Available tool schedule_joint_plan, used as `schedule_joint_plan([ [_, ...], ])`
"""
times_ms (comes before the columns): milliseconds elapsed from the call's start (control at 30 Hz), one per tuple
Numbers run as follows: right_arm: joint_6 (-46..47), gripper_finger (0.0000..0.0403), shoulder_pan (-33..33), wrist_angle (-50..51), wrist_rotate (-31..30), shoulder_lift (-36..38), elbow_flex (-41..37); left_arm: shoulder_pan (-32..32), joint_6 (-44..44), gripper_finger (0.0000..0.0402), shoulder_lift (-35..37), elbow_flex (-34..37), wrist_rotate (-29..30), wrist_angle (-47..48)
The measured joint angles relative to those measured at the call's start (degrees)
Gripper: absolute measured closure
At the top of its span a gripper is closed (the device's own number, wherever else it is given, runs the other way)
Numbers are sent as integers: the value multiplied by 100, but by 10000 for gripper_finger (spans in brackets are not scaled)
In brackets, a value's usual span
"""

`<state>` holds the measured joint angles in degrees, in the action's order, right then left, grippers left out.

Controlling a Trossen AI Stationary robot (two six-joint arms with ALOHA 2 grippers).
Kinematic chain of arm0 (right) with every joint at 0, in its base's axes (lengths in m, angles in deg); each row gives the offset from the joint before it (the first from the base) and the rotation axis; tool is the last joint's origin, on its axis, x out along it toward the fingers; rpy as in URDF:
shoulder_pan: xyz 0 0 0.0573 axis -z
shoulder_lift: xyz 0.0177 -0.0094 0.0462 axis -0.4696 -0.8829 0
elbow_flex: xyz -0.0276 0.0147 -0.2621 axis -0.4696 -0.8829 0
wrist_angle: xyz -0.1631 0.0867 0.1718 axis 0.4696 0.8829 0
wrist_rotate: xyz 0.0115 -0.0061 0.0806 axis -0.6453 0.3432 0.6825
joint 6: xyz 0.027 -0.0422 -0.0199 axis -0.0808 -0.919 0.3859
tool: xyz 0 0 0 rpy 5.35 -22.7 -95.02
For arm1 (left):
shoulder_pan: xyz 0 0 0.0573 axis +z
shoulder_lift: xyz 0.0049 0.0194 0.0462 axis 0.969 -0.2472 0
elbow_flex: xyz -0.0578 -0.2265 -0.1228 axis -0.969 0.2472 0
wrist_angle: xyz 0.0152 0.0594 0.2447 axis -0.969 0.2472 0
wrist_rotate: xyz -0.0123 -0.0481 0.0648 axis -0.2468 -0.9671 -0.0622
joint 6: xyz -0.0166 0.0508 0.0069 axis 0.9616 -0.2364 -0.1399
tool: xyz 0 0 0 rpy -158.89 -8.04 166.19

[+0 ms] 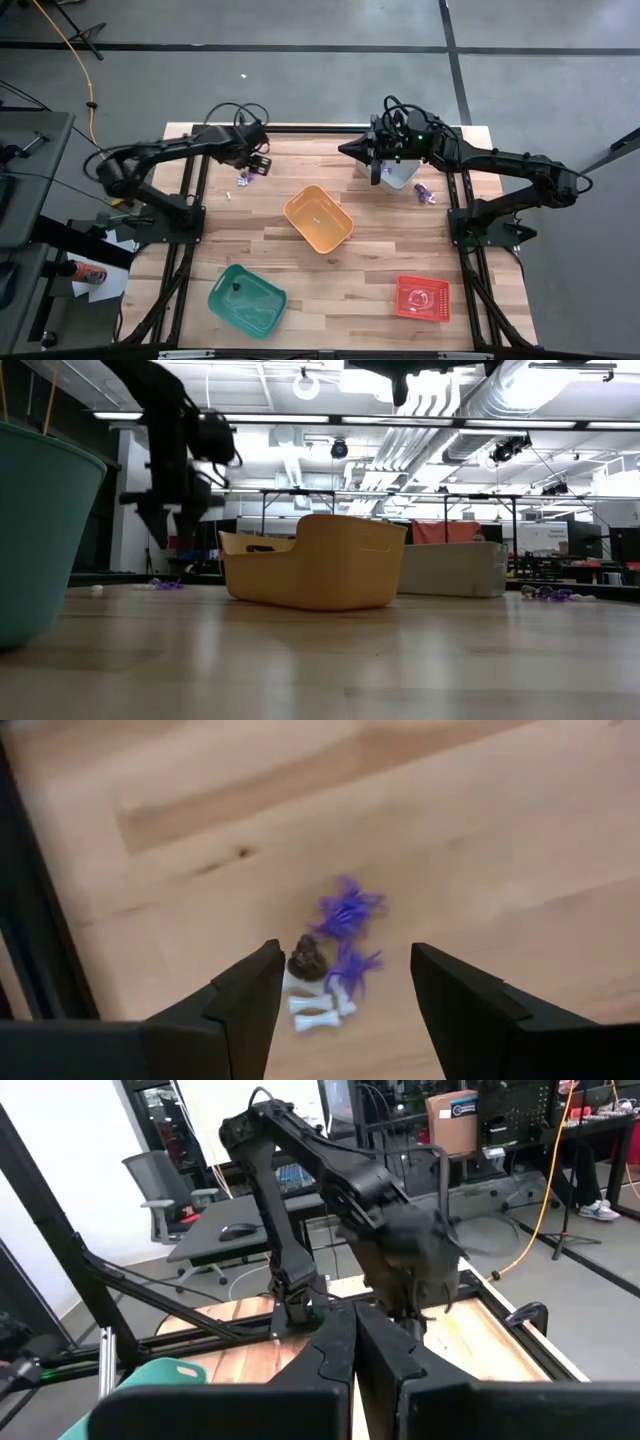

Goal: Sort Halloween decoration
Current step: Put the black skull toy into the green bin

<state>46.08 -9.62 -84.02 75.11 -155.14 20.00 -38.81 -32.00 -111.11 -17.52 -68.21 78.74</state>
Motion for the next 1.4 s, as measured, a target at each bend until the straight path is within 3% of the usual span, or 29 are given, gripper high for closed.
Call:
schedule_joint_plan([
  [233, 133, 402, -2, 240, 2, 0, 0, 52, 163, 197, -569, 2, -198, 33],
  [667, 122, 402, -4, 532, 7, 0, 0, 690, 964, 217, 162, 924, -402, -647],
  [867, 102, 402, -4, 532, 9, 0, 0, 700, 1083, 229, 166, 1116, -813, -1234],
  [1400, 109, 402, -4, 532, 9, 0, 0, 699, 1260, 258, -23, 1283, -726, -1427],
])
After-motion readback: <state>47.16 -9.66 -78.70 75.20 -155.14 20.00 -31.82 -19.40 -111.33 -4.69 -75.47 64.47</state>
